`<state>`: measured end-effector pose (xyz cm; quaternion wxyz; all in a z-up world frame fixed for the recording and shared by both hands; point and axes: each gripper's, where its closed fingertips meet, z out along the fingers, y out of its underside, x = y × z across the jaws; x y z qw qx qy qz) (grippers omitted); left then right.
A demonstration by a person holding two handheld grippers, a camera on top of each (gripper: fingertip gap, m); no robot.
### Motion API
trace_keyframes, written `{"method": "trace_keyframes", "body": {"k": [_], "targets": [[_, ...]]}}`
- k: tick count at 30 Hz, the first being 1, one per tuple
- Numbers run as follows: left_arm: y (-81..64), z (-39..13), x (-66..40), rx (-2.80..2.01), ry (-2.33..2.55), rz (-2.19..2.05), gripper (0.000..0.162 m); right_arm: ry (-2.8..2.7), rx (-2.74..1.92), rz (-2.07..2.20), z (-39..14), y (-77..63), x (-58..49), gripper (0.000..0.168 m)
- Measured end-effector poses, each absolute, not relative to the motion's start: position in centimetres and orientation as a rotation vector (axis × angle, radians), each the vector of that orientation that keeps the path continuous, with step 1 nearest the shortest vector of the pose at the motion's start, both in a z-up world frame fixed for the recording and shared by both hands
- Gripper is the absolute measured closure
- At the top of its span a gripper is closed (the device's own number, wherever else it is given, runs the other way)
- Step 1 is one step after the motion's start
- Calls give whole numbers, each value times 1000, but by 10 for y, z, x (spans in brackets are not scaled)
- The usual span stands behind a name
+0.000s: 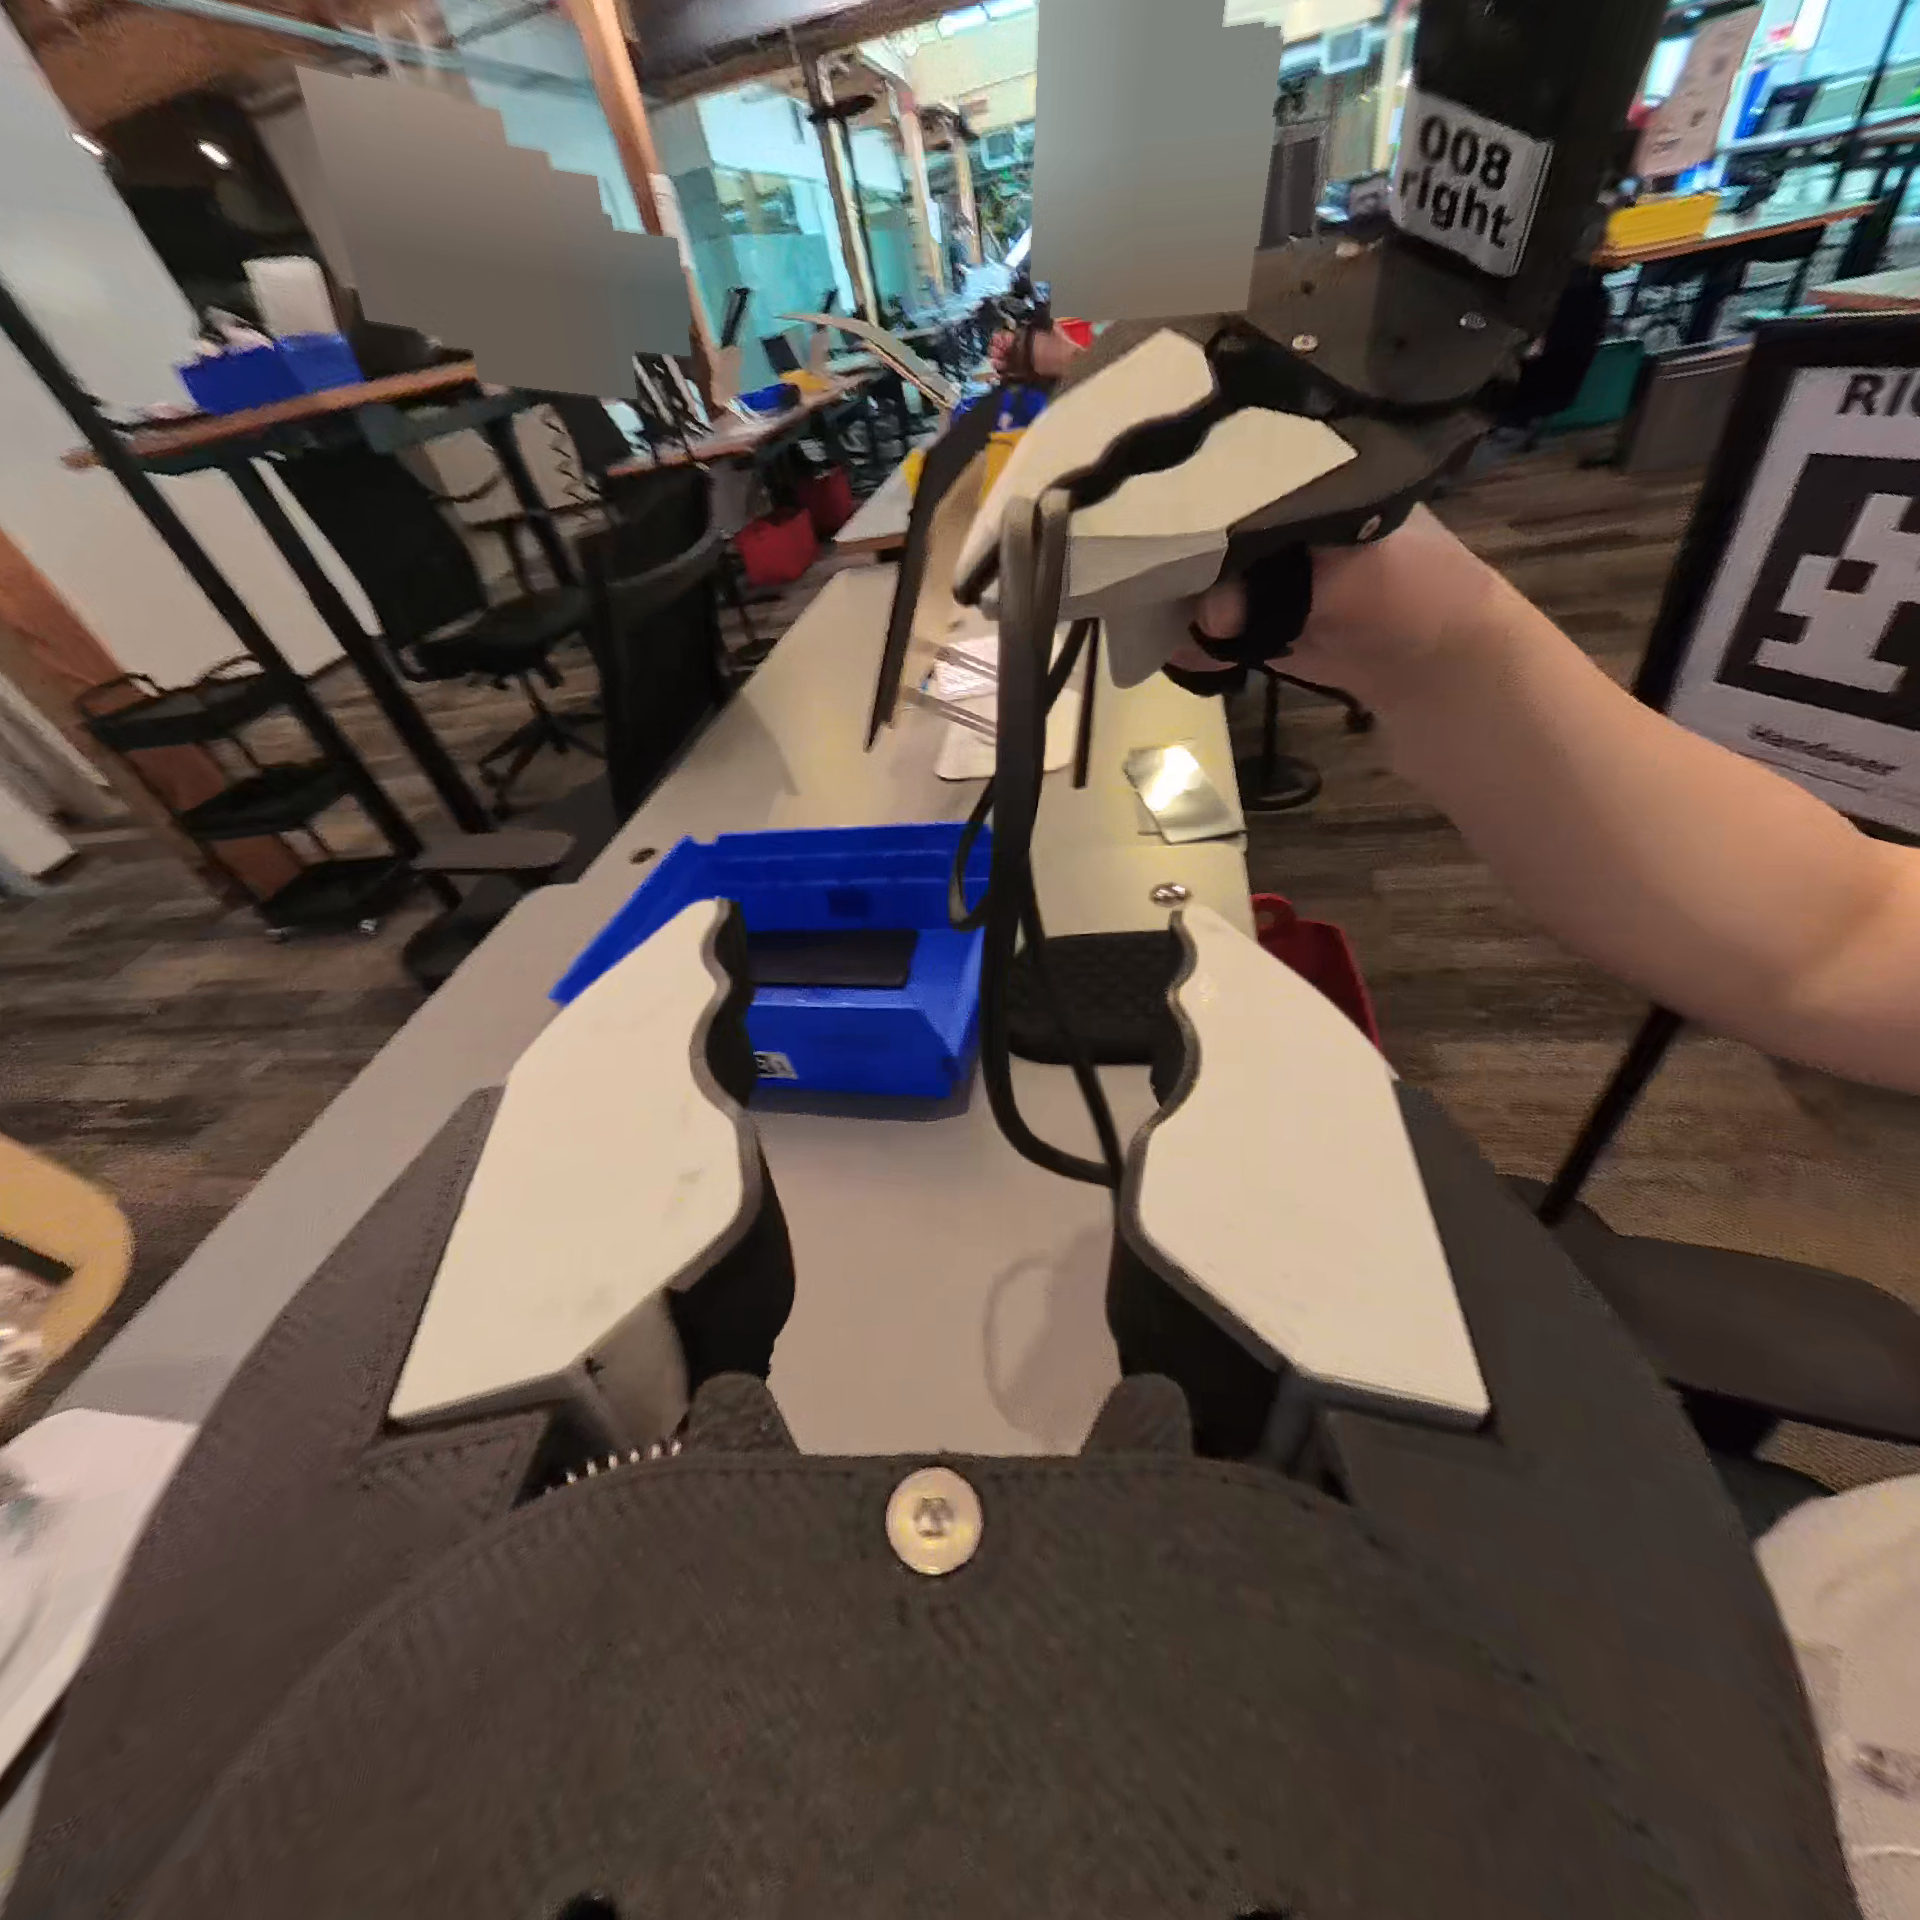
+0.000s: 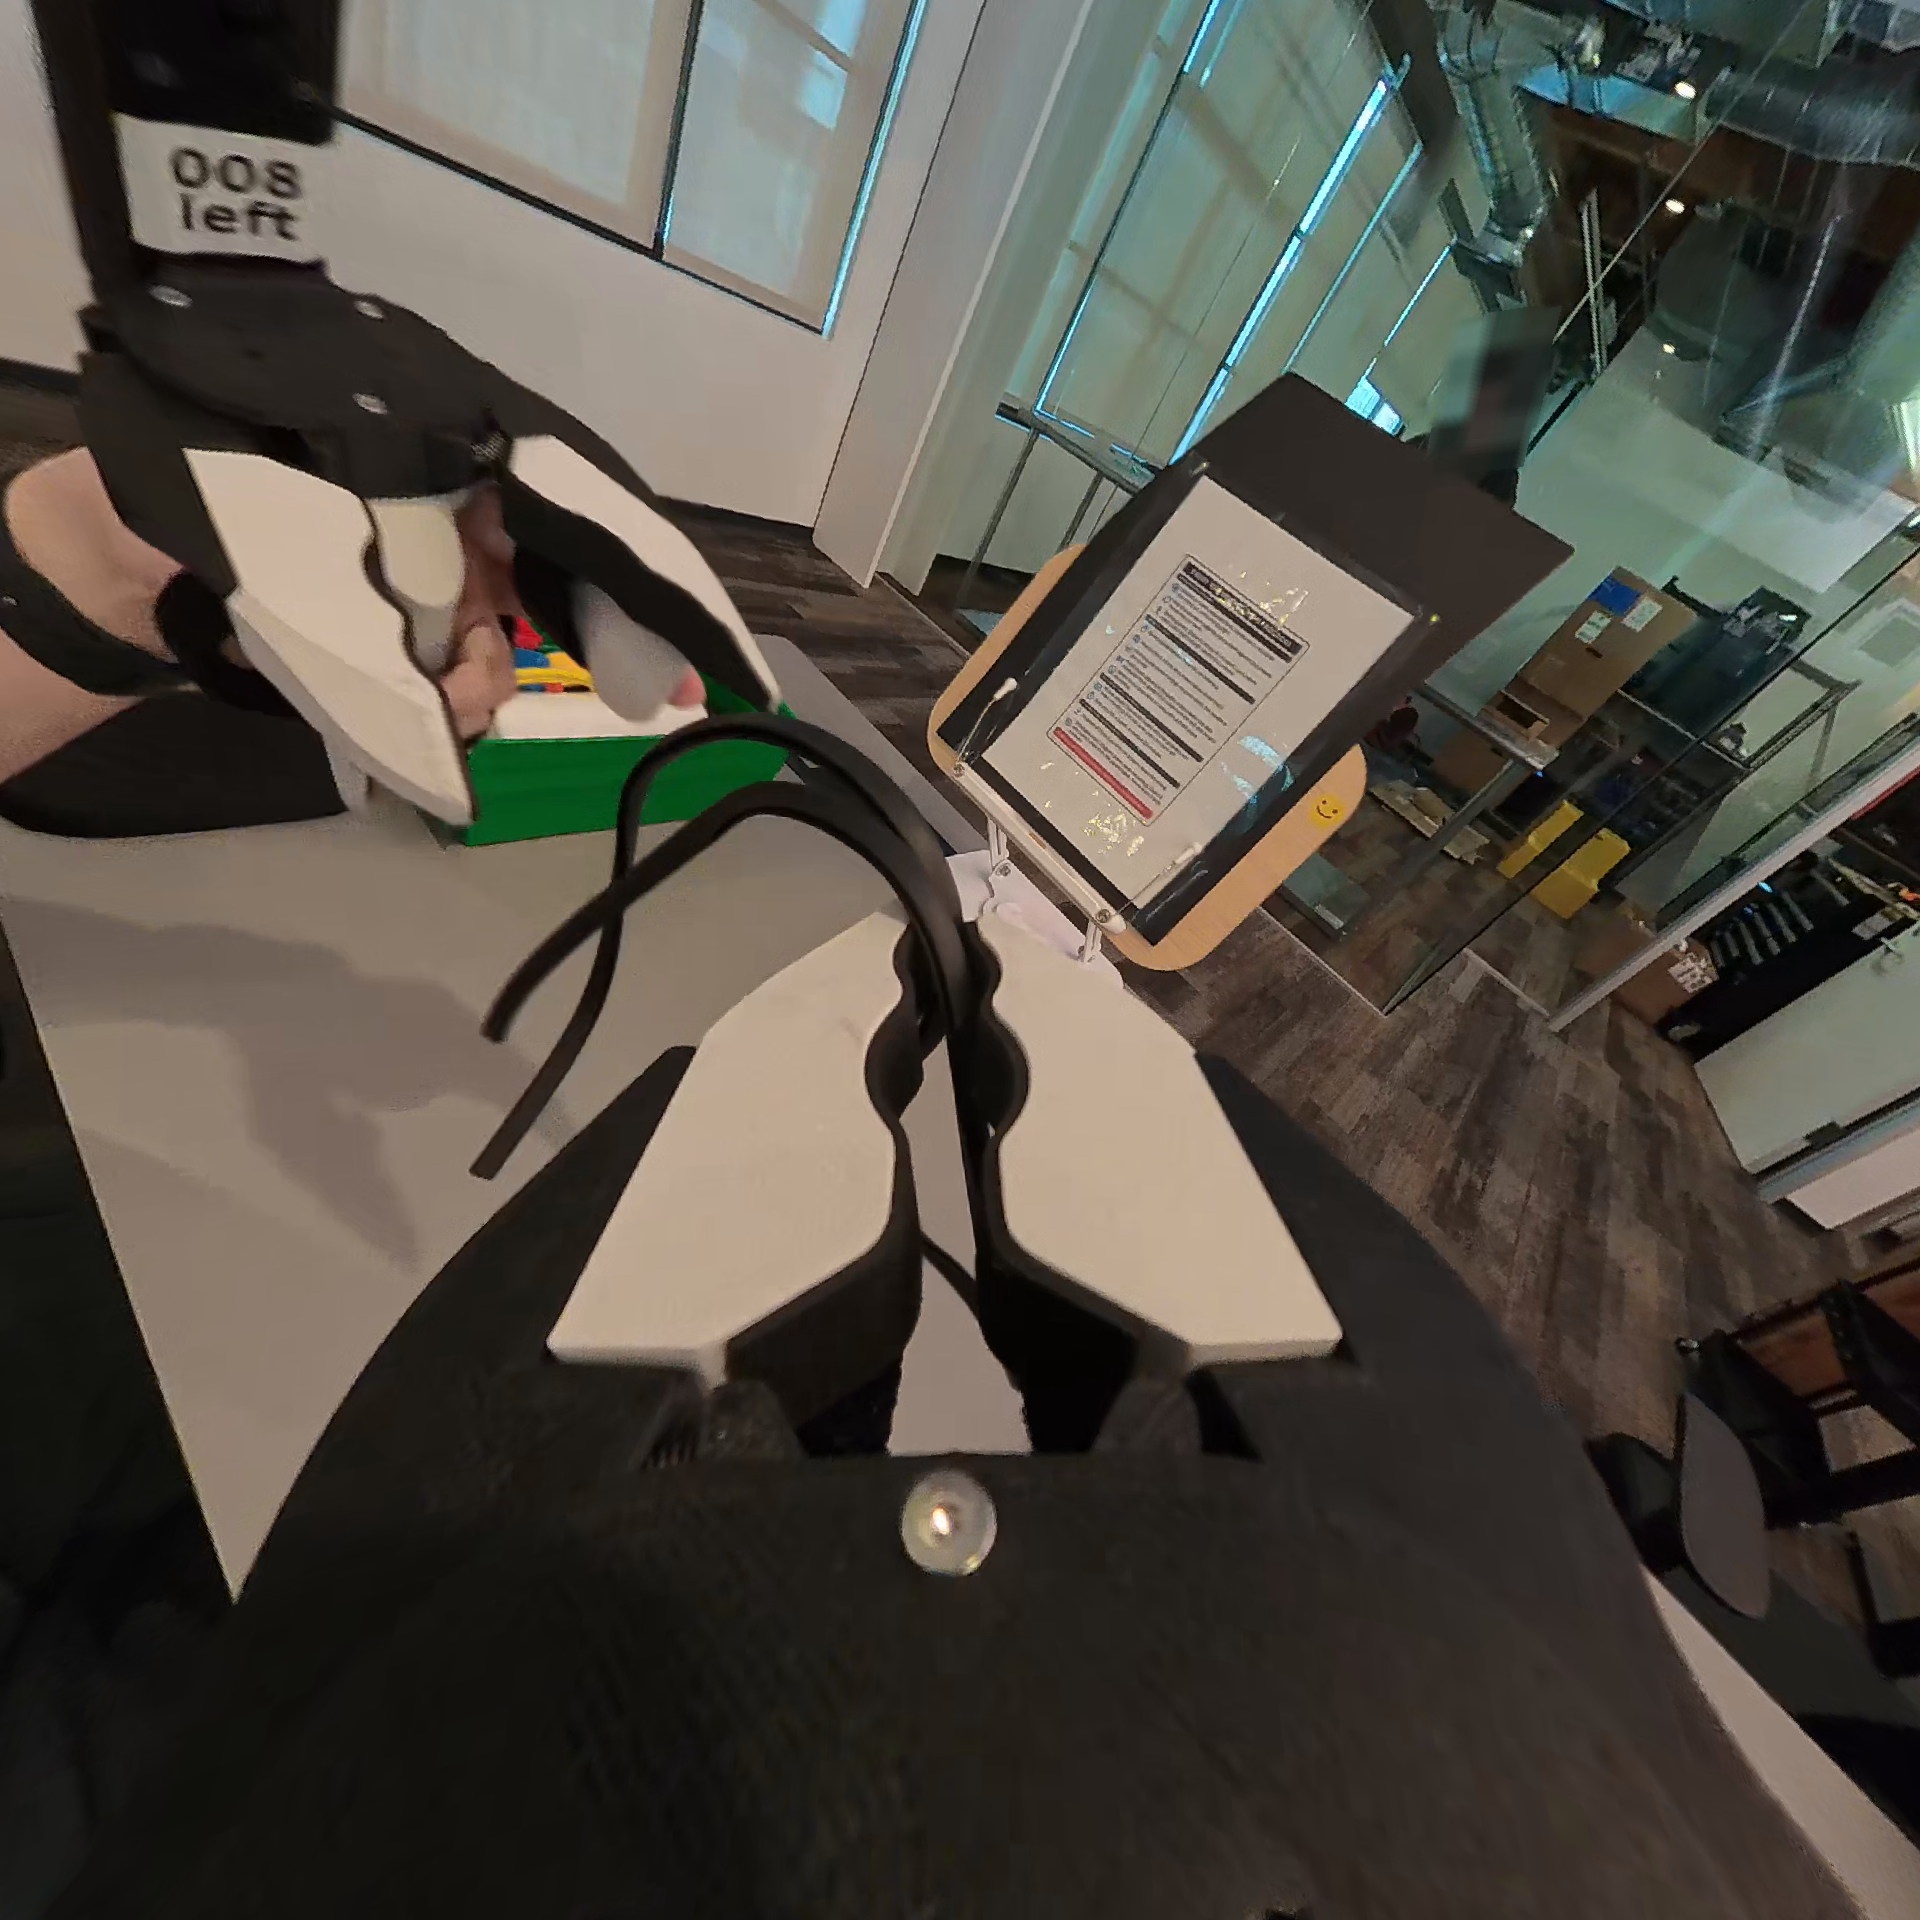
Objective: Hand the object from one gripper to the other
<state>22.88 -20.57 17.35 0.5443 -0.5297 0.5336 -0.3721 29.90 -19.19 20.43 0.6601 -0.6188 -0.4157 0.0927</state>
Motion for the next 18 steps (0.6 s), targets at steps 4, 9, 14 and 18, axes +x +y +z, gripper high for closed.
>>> {"method": "trace_keyframes", "body": {"k": [4,9,14,18], "targets": [[-206,143,258,-1345,1411,-884,129,-945,-1408,173,208,-194,300,164],[-209,130,280,-1334,1436,-903,157,-936,-1440,146,202,-191,317,163],[-201,147,277,-1364,1398,-926,158,-899,-1483,179,186,-186,339,163],[-183,167,268,-1468,1295,-975,158,-825,-1496,265,170,-179,346,134]]}}
